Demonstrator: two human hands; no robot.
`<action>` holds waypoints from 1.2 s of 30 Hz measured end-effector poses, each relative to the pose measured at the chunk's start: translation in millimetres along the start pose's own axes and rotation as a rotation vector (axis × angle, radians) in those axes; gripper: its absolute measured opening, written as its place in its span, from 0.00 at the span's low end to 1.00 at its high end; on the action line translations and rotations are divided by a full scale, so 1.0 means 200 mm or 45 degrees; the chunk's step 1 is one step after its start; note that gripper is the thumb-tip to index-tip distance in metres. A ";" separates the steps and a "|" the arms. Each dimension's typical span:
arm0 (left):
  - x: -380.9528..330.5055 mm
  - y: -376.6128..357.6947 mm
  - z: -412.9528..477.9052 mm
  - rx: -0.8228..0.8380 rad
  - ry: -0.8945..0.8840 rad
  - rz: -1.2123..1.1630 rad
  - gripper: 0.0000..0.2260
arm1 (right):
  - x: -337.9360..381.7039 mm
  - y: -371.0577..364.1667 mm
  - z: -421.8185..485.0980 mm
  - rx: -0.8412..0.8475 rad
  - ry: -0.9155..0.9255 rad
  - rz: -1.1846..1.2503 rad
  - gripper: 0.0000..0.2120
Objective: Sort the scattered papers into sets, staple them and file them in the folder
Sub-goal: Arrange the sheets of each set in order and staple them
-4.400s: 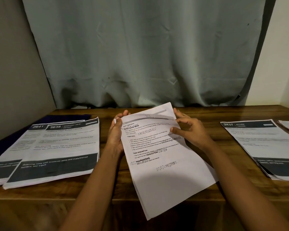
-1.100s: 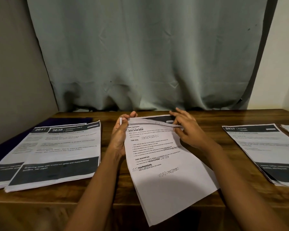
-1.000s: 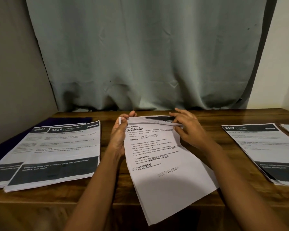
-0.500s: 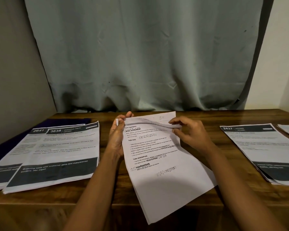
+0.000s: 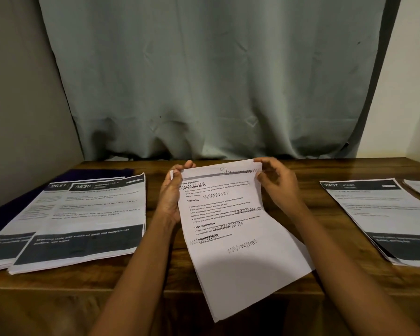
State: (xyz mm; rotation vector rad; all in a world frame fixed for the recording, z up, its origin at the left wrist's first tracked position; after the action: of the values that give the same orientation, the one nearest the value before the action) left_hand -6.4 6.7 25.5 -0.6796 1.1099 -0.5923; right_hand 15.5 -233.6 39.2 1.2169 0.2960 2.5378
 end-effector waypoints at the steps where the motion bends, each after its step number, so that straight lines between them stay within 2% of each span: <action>1: 0.00 0.00 0.00 0.003 0.002 -0.003 0.08 | -0.02 -0.01 0.01 -0.006 -0.066 -0.002 0.15; 3: 0.00 -0.01 -0.01 0.015 0.001 -0.007 0.08 | -0.05 -0.05 0.01 0.032 -0.195 0.061 0.17; 7: -0.01 -0.04 -0.02 0.051 -0.017 -0.007 0.08 | -0.05 -0.11 -0.01 0.108 -0.373 0.423 0.13; 11: -0.04 -0.09 -0.02 0.093 -0.044 -0.010 0.08 | 0.03 -0.12 0.01 -0.019 -0.487 0.601 0.10; 16: -0.21 -0.34 0.05 0.267 -0.184 0.008 0.08 | 0.22 -0.04 0.16 -0.128 -0.402 0.681 0.06; 20: -0.41 -0.59 0.06 0.484 -0.305 0.016 0.04 | 0.42 0.06 0.30 -0.208 -0.237 0.786 0.05; 22: -0.46 -0.66 0.06 0.533 -0.325 0.050 0.07 | 0.48 0.09 0.33 -0.267 -0.179 0.839 0.06; 24: -0.48 -0.68 0.05 0.584 -0.314 0.046 0.10 | 0.51 0.10 0.34 -0.287 -0.154 0.871 0.05; 27: -0.47 -0.64 0.04 0.626 -0.263 0.061 0.05 | 0.51 0.08 0.30 -0.260 -0.191 0.898 0.04; 36: -0.43 -0.62 -0.03 0.678 -0.231 0.138 0.05 | 0.51 0.06 0.30 -0.270 -0.231 0.816 0.06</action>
State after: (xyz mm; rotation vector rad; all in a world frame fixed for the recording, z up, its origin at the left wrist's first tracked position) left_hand -51.8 -12.9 167.9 -0.2045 0.7666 -0.6827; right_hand -0.2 -204.3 154.4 1.6362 -0.4708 2.8267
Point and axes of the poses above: each hand's wrist, its own z-axis towards the middle knuckle, its own y-axis out of the back of the hand, x = y × z, the point moved 2 cm from there along z, towards the middle knuckle, and after that the axes turned 3 degrees about -y, right-handed, at the moved point
